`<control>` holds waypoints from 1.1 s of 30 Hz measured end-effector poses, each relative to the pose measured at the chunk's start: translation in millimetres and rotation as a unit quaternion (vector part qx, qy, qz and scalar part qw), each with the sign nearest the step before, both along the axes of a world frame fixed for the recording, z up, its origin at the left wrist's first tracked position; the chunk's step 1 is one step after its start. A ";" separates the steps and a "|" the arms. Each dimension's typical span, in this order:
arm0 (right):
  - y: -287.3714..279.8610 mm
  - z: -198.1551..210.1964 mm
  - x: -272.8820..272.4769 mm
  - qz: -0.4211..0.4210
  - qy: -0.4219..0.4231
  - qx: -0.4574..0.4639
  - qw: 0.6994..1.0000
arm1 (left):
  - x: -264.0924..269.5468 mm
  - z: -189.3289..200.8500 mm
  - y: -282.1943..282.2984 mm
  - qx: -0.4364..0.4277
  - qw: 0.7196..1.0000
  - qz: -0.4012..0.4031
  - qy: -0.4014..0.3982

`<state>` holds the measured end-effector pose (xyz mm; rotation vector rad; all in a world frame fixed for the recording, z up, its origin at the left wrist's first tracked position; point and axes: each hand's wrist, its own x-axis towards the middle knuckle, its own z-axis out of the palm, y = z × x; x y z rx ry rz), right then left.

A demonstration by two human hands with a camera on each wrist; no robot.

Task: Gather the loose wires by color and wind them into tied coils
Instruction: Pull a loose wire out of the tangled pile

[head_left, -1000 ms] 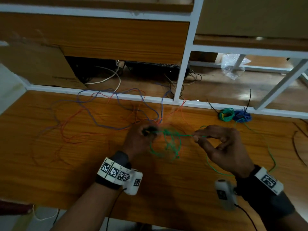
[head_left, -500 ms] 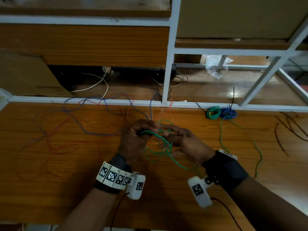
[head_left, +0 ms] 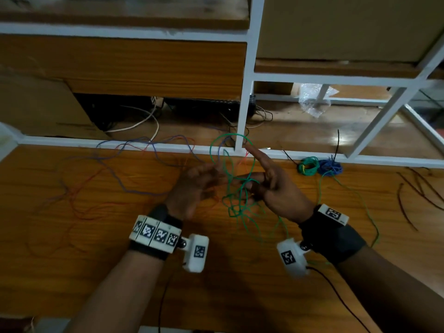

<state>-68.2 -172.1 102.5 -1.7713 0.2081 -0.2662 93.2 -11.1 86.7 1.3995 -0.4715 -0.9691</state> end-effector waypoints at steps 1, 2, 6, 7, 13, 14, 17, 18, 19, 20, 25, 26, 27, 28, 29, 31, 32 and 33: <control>1.6 -0.3 1.7 -0.008 -0.003 0.001 1.000 | -5.6 5.0 -5.8 -0.007 0.999 -0.038 0.020; 2.9 -1.0 2.6 -0.026 -0.006 0.008 1.000 | -11.0 9.4 -10.3 -0.014 0.998 -0.055 0.022; -3.4 -2.8 -1.9 -0.145 -0.013 0.017 0.989 | -10.0 15.7 -17.0 -0.081 0.996 0.039 0.026; -8.8 -1.0 -5.4 -0.173 -0.011 -0.003 0.985 | -2.6 15.0 -14.0 -0.091 0.992 0.078 0.032; -44.6 8.6 -31.3 -0.211 -0.018 0.008 0.977 | 38.8 9.7 13.8 -0.070 0.971 0.228 -0.010; -45.9 8.5 -32.5 -0.204 -0.025 0.034 0.978 | 39.6 6.3 15.4 -0.078 0.976 0.205 -0.007; -38.8 7.6 -25.1 -0.180 -0.039 0.053 0.981 | 27.1 1.7 10.7 -0.080 0.989 0.125 0.001; -34.8 7.2 -20.1 -0.177 -0.031 0.017 0.984 | 21.2 2.2 8.0 -0.079 0.990 0.116 0.003; -30.9 6.0 -15.2 -0.177 -0.018 -0.031 0.984 | 16.8 1.9 5.8 -0.079 0.990 0.116 0.002; -27.5 4.0 -10.7 -0.183 -0.001 -0.079 0.980 | 13.8 2.5 4.3 -0.079 0.990 0.117 -0.005; -21.6 0.2 -0.5 -0.198 0.047 -0.219 0.954 | 16.6 2.7 6.2 -0.033 0.988 0.112 -0.097; -20.8 1.1 1.9 -0.205 0.052 -0.236 0.948 | 17.9 2.8 7.1 -0.036 0.987 0.113 -0.108; -19.8 -0.4 5.1 -0.213 0.055 -0.261 0.940 | 18.2 4.1 8.4 -0.046 0.986 0.117 -0.114; -18.1 -3.1 8.7 -0.222 0.055 -0.281 0.932 | 19.0 6.1 9.3 -0.057 0.984 0.122 -0.118; -15.6 -6.6 12.3 -0.232 0.059 -0.288 0.927 | 19.3 8.4 10.2 -0.070 0.983 0.125 -0.117; -7.3 -15.4 19.3 -0.274 0.047 -0.250 0.928 | 17.4 13.4 11.5 -0.103 0.982 0.124 -0.098; -1.9 -18.6 22.4 -0.302 0.029 -0.227 0.925 | 15.2 15.5 12.2 -0.117 0.982 0.123 -0.088; 4.0 -21.0 26.1 -0.314 0.010 -0.204 0.927 | 12.2 17.2 12.1 -0.127 0.981 0.120 -0.086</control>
